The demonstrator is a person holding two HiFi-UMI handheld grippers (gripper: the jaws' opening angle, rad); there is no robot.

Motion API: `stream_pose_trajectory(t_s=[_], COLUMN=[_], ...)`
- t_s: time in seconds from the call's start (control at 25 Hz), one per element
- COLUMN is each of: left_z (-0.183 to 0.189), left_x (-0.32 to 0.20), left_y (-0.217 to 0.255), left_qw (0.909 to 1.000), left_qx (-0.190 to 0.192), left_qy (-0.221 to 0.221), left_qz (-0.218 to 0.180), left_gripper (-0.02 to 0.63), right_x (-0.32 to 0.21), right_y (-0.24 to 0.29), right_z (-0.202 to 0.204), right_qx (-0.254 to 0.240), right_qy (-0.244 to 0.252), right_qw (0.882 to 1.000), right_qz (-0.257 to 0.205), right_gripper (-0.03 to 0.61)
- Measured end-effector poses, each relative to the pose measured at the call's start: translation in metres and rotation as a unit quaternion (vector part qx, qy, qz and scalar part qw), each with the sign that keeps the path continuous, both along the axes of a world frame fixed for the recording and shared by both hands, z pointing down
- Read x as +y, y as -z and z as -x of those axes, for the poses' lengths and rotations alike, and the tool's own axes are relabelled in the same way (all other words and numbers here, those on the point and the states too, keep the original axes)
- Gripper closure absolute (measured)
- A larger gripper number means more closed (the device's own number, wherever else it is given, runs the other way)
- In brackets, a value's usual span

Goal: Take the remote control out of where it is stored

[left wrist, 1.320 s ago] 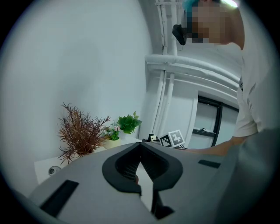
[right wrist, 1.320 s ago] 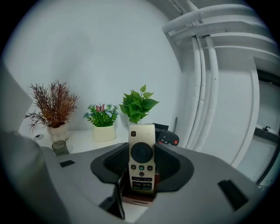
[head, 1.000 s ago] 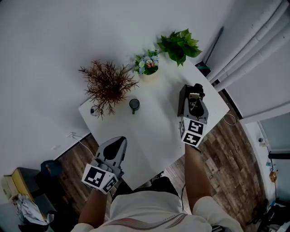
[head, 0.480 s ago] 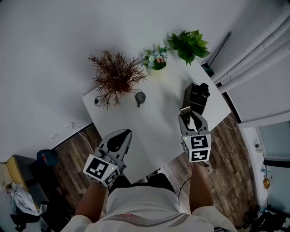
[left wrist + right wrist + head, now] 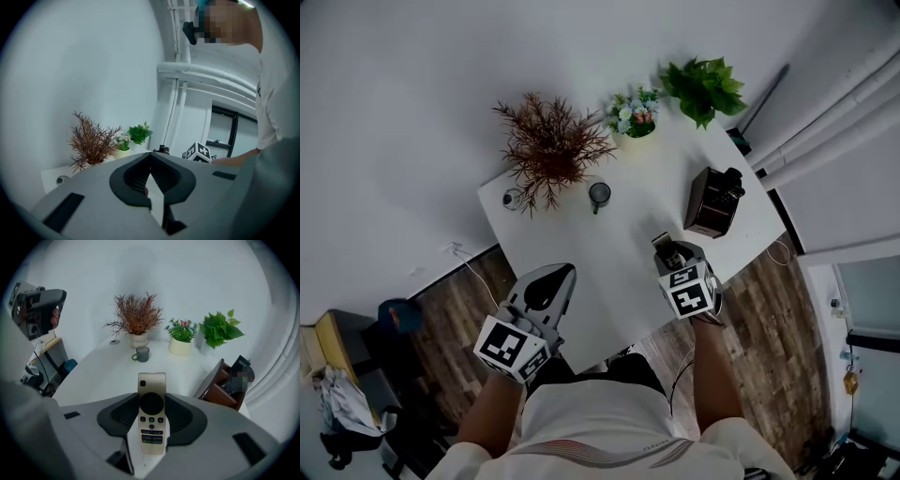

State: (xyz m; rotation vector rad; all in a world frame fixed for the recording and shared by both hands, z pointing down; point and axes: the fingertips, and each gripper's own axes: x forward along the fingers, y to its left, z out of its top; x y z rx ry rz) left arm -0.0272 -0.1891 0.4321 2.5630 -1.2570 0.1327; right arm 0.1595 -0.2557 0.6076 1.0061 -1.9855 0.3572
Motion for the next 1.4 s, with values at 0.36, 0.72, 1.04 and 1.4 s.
stream_pose_trajectory(t_s=[0.36, 0.72, 1.04, 1.4], left_z=[0.011, 0.022, 0.026, 0.022], left_x=[0.005, 0.003, 0.005, 0.01], left_y=[-0.004, -0.006, -0.005, 0.013], left_qw=[0.9999, 0.9996, 0.9996, 0.9998], left_qx=[0.003, 0.004, 0.003, 0.005], left_qy=[0.015, 0.028, 0.028, 0.015], left_qz=[0.006, 0.009, 0.01, -0.012], left_gripper=[0.609, 0.609, 0.609, 0.609], right_x=[0.0, 0.003, 0.01, -0.005], right_y=[-0.049, -0.08, -0.081, 0.008], right_z=[0.025, 0.035, 0.036, 0.05], right_qx=[0.1, 0.127, 0.118, -0.045], right_qy=[0.115, 0.161, 0.17, 0.102], right_qw=[0.982, 0.965, 0.963, 0.993], right_qz=[0.108, 0.162, 0.173, 0.039], right_gripper=[0.396, 0.396, 0.394, 0.374])
